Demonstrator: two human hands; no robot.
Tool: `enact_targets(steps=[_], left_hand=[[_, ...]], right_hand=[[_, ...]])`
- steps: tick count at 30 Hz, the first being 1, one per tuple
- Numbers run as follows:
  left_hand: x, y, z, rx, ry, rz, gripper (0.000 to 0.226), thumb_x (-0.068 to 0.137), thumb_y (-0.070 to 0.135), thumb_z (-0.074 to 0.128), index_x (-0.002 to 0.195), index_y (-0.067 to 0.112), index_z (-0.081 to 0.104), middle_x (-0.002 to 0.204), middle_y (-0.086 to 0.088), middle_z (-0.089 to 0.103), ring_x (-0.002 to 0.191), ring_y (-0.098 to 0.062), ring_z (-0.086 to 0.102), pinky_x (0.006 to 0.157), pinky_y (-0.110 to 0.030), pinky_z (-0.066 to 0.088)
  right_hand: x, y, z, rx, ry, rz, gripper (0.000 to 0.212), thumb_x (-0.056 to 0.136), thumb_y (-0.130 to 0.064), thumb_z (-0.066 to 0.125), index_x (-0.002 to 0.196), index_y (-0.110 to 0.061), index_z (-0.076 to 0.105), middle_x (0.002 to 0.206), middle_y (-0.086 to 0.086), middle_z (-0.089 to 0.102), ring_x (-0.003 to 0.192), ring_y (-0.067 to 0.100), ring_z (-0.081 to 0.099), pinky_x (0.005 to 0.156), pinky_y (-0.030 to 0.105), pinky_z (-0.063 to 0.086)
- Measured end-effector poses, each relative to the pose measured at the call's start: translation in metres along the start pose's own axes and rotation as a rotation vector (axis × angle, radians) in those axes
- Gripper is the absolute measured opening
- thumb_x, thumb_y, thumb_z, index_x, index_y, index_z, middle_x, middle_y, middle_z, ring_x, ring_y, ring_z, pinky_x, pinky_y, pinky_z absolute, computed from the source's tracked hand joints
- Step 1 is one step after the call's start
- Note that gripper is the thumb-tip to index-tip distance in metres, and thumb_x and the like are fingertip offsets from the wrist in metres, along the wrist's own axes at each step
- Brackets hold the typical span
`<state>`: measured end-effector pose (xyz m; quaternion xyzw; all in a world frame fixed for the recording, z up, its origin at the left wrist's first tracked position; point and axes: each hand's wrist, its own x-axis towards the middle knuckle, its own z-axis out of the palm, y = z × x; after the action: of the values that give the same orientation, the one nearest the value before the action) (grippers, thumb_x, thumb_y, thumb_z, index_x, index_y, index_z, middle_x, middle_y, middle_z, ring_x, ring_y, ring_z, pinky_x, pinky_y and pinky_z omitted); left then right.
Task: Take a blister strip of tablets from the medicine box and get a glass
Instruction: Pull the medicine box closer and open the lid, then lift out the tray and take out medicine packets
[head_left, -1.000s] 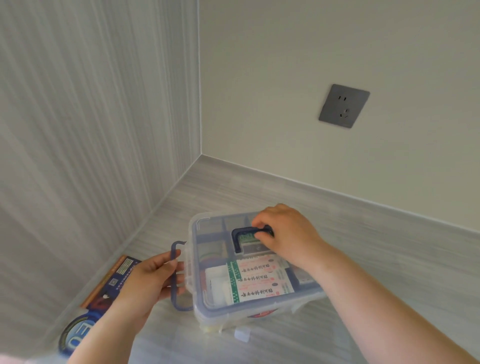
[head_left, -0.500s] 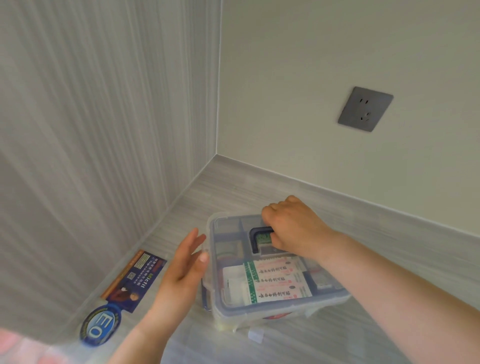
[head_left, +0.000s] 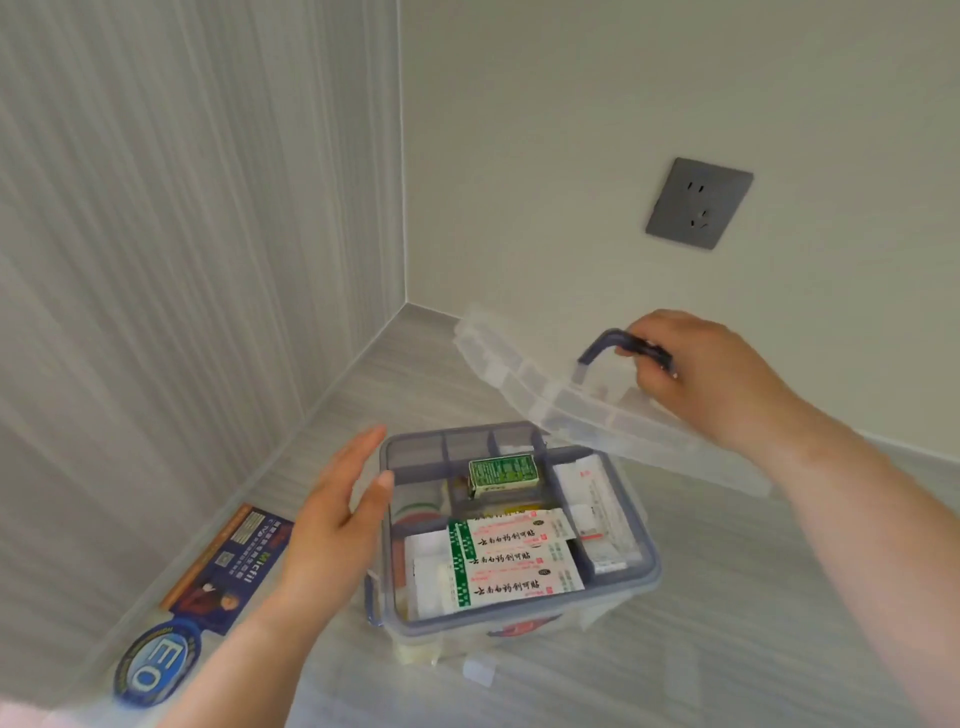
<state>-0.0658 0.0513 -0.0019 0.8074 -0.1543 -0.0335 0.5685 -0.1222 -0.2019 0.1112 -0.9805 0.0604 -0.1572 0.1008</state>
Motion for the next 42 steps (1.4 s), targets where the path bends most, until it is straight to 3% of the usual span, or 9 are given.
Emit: enact_targets(steps=[4,10,24,26,28,30,34,38,42], left_hand=[[0.018,0.02,0.024,0.394,-0.166,0.3,0.043,0.087,0.018,0.055,0.13,0.021,0.046,0.139,0.009,0.039,0.132,-0.013,0.032,0.108,-0.026,0.02],[0.025,0.033,0.076,0.768,-0.395,0.355,0.053,0.093,0.044,0.032,0.142,0.031,0.015,0.156,0.008,0.008,0.142,-0.009,0.002,0.114,-0.026,-0.006],[0.034,0.028,0.075,0.823,-0.105,0.027,0.04,0.093,0.023,0.039,0.133,0.021,0.042,0.139,-0.003,0.048,0.13,-0.021,0.037,0.113,-0.035,0.011],[0.034,0.028,0.076,0.831,-0.095,0.025,0.04,0.093,0.025,0.039,0.133,0.022,0.04,0.14,-0.001,0.046,0.131,-0.019,0.036,0.113,-0.034,0.011],[0.033,0.027,0.075,0.834,-0.086,0.018,0.041,0.094,0.028,0.037,0.134,0.024,0.038,0.142,0.001,0.044,0.131,-0.017,0.034,0.113,-0.033,0.01],[0.029,0.026,0.073,0.837,-0.081,0.007,0.041,0.094,0.029,0.035,0.136,0.025,0.036,0.143,0.002,0.042,0.132,-0.016,0.033,0.113,-0.031,0.008],[0.015,0.027,0.067,0.848,-0.056,-0.03,0.044,0.095,0.032,0.033,0.138,0.025,0.031,0.145,0.002,0.039,0.134,-0.016,0.03,0.115,-0.033,0.008],[-0.012,0.026,0.055,0.907,-0.038,-0.089,0.047,0.094,0.039,0.028,0.14,0.026,0.024,0.148,0.005,0.033,0.137,-0.014,0.026,0.116,-0.034,0.008],[-0.036,0.023,0.037,0.909,0.012,-0.093,0.045,0.095,0.038,0.029,0.138,0.026,0.027,0.146,0.006,0.036,0.135,-0.014,0.03,0.114,-0.032,0.015]], right_hand=[[-0.005,0.052,-0.007,-0.039,0.087,0.186,0.02,0.085,-0.001,0.047,0.098,0.0,0.062,0.102,0.021,0.065,0.092,0.036,0.057,0.071,0.036,0.038],[-0.032,0.139,0.034,-0.045,0.007,0.548,0.023,0.09,-0.005,0.042,0.102,-0.002,0.061,0.105,0.022,0.065,0.095,0.037,0.057,0.07,0.035,0.038],[-0.044,0.236,0.093,0.065,-0.105,0.768,0.034,0.089,0.001,0.032,0.104,-0.005,0.062,0.089,0.023,0.065,0.069,0.028,0.05,0.061,0.032,0.036],[-0.041,0.238,0.097,0.042,-0.16,0.769,0.035,0.089,0.001,0.033,0.111,-0.005,0.059,0.102,0.024,0.064,0.08,0.033,0.054,0.065,0.034,0.04],[-0.04,0.236,0.099,-0.062,-0.218,0.767,0.039,0.089,-0.004,0.039,0.127,-0.008,0.047,0.125,0.021,0.055,0.113,0.037,0.048,0.091,0.041,0.041],[-0.038,0.221,0.096,-0.142,-0.172,0.778,0.053,0.087,-0.012,0.046,0.137,-0.011,0.03,0.144,0.016,0.036,0.134,0.033,0.024,0.112,0.044,0.017],[-0.029,0.152,0.079,0.125,0.074,0.469,0.055,0.083,-0.01,0.055,0.135,-0.008,0.035,0.141,0.018,0.039,0.132,0.033,0.029,0.109,0.035,0.015],[-0.031,0.065,0.075,0.396,-0.2,-0.041,0.042,0.084,-0.015,0.057,0.125,-0.016,0.049,0.132,0.006,0.047,0.124,0.021,0.038,0.088,0.005,0.018],[-0.033,0.016,0.099,0.506,-0.403,-0.053,0.037,0.088,-0.015,0.051,0.125,-0.02,0.05,0.139,-0.001,0.037,0.124,0.013,0.038,0.087,0.006,0.02]])
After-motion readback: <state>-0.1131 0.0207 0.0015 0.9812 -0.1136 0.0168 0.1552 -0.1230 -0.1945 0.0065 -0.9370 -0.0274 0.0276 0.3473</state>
